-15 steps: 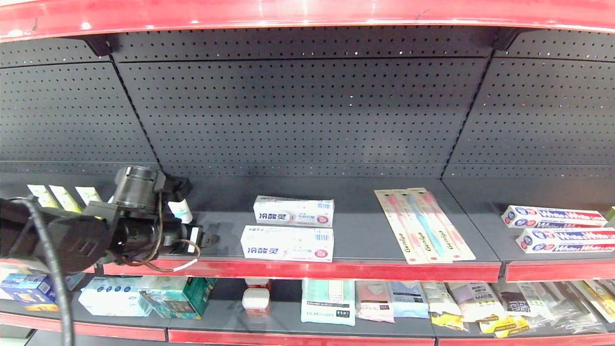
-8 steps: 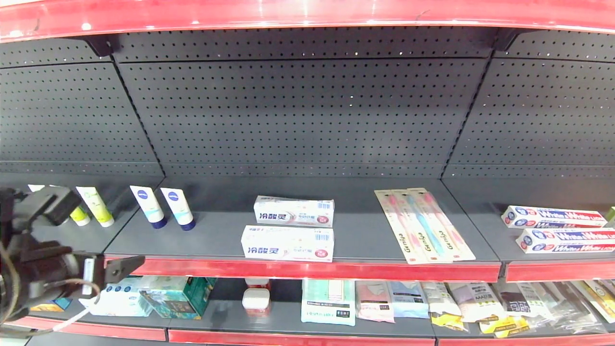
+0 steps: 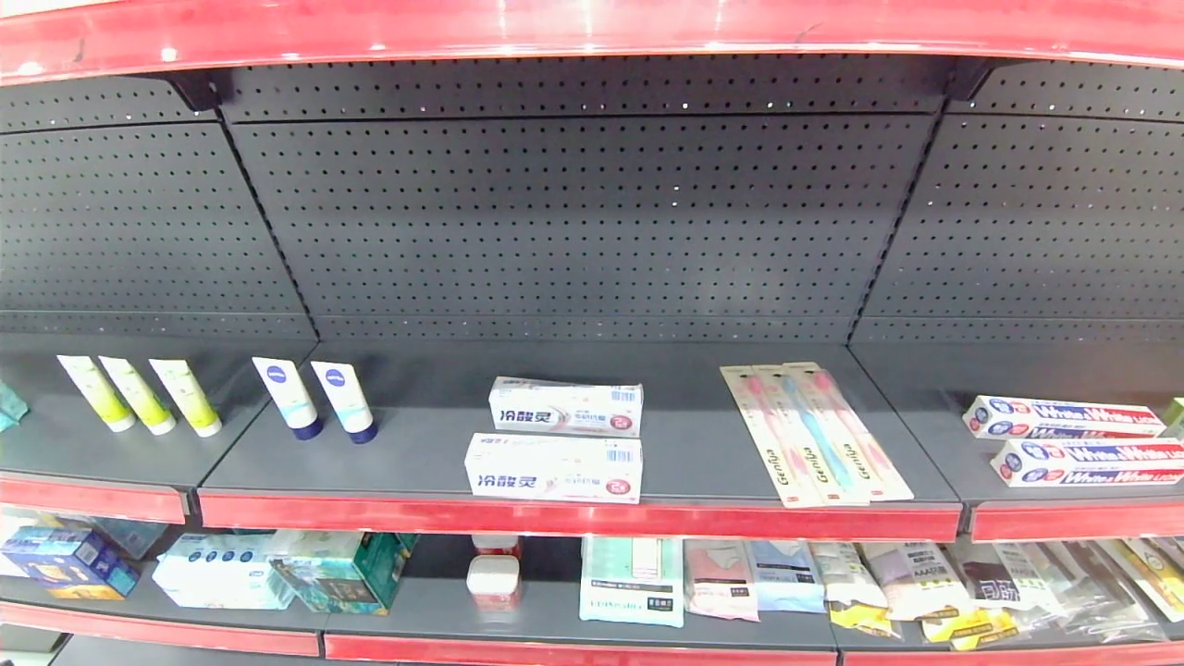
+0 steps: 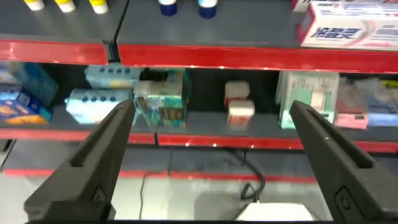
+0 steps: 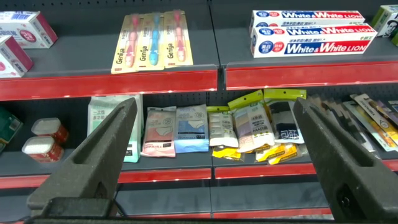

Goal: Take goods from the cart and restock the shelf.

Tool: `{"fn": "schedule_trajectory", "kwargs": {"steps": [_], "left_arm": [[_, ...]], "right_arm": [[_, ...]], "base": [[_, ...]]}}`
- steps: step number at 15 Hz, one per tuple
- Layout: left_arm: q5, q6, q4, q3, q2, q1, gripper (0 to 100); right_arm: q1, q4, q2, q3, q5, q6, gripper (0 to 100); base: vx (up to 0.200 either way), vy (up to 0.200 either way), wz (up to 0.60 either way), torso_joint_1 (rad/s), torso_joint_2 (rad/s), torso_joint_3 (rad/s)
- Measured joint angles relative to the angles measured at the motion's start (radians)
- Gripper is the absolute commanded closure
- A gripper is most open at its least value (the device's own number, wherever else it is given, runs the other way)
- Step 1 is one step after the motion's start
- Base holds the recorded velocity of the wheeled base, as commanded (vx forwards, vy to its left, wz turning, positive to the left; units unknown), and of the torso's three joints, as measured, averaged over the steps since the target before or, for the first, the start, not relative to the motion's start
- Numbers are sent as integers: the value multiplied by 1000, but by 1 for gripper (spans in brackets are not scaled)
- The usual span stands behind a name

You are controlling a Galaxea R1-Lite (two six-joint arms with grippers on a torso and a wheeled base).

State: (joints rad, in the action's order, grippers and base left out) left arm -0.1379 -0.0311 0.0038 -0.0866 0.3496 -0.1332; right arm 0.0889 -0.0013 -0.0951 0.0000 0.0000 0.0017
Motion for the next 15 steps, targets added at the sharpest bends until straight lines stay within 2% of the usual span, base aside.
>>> {"fn": "schedule_trajectory", "kwargs": {"steps": [1, 2, 3, 5, 6, 8, 11, 15], "left_arm": [[-7, 0, 0, 25, -73, -3, 0], [2, 14, 2, 43, -134, -5, 0], [56, 27, -7, 54, -174, -5, 0], [167, 31, -27, 68, -221, -6, 0], [154, 21, -31, 72, -234, -7, 0], [101, -26, -5, 81, -247, 0, 0], [95, -16, 2, 83, -254, 77, 0], [96, -10, 2, 84, -276, 144, 0]], "right_arm": [[0, 0, 0, 0, 0, 0, 0], [0, 0, 0, 0, 0, 0, 0], [0, 0, 0, 0, 0, 0, 0], [0, 0, 0, 0, 0, 0, 0], [0, 0, 0, 0, 0, 0, 0], [0, 0, 0, 0, 0, 0, 0], [-3, 0, -1, 0, 2, -9, 0], [-3, 0, -2, 0, 11, -7, 0]], "base": [[0, 0, 0, 0, 0, 0], [0, 0, 0, 0, 0, 0], [0, 0, 0, 0, 0, 0], [0, 0, 0, 0, 0, 0], [0, 0, 0, 0, 0, 0], [0, 0, 0, 0, 0, 0], [0, 0, 0, 0, 0, 0], [0, 0, 0, 0, 0, 0]]}}
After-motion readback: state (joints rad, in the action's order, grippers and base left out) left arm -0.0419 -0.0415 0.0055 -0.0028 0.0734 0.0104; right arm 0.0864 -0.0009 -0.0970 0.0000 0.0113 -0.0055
